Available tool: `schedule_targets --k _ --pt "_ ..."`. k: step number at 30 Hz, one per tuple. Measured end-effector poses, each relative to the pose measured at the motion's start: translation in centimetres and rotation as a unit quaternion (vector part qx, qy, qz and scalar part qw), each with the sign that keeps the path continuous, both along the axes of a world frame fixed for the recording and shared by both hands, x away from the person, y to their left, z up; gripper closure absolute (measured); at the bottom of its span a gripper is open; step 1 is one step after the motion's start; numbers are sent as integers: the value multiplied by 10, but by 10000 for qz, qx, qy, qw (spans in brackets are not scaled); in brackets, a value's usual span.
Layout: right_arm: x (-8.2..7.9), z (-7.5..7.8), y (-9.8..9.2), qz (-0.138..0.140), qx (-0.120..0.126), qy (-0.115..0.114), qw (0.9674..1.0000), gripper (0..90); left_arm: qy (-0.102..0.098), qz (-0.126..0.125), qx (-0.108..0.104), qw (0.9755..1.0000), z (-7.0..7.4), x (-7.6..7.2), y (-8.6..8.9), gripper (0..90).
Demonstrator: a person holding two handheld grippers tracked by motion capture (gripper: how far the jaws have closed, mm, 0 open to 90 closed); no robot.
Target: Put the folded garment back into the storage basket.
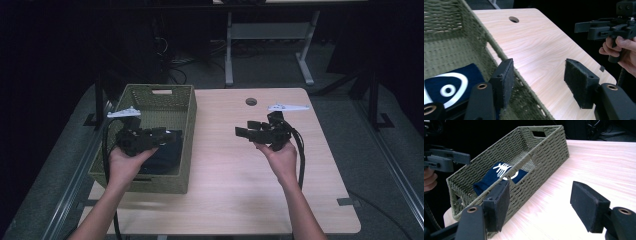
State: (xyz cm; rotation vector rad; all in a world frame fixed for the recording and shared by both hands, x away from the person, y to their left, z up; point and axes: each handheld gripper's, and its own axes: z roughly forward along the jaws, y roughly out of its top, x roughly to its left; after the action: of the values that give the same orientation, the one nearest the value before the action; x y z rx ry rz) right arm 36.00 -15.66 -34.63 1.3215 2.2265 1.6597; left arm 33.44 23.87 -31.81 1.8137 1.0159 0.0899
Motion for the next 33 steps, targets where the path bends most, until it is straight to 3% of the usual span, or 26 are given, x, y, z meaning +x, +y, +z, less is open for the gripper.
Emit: schedule_targets --k 19,33 --pt "-13 -1 -39 -229 -43 -34 9997 304 -3 -293 133 9995 -1 -1 -39 356" --pt "-21 -5 -63 -389 -5 -21 9992 295 6 -529 82 9986 -2 0 -67 337"
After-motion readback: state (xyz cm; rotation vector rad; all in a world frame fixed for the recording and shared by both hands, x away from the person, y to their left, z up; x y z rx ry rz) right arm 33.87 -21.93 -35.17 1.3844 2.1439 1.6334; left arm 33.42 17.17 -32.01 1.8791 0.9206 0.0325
